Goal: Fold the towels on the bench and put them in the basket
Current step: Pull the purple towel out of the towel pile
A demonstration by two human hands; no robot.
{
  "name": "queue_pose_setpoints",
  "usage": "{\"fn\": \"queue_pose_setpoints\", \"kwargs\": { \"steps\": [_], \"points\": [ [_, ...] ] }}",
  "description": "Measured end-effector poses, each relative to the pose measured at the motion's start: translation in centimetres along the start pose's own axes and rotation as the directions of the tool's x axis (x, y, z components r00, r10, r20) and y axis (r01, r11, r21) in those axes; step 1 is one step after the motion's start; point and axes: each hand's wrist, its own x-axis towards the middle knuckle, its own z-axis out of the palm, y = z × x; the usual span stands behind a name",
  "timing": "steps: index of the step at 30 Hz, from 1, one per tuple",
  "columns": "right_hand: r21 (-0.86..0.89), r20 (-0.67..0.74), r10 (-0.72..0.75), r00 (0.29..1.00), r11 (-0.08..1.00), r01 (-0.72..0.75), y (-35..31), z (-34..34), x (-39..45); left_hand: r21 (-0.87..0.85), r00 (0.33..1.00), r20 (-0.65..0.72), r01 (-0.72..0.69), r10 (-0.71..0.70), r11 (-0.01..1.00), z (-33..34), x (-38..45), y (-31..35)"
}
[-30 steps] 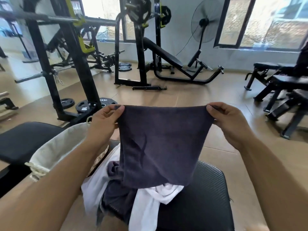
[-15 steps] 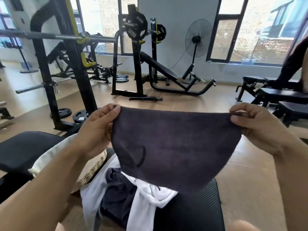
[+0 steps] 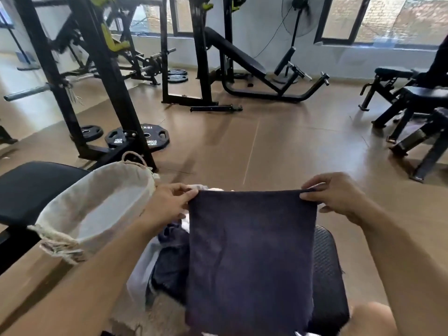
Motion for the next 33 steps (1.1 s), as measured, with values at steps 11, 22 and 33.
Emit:
{"fn": "queue_pose_setpoints", "kwargs": {
  "steps": [11, 22, 33],
  "points": [
    [0.186, -0.265, -0.026, 0.964, 0.979, 0.077, 5.2, 6.3, 7.8, 0.014, 0.993, -0.114, 0.03, -0.029, 0.999, 2.4, 8.0, -4.2],
    [0.05, -0.169, -0.042, 0.985, 0.997, 0.052, 7.8, 8.8, 8.9, 0.131, 0.993, -0.066, 0.103, -0.096, 0.986, 5.9, 8.6, -4.0],
    [-0.516, 0.309, -0.269, 0.912, 0.758, 0.398, 6.0, 15.7, 0.7, 0.792, 0.881, 0.367, -0.465, 0.299, 0.396, 10.3, 0.9, -7.5]
  ]
}}
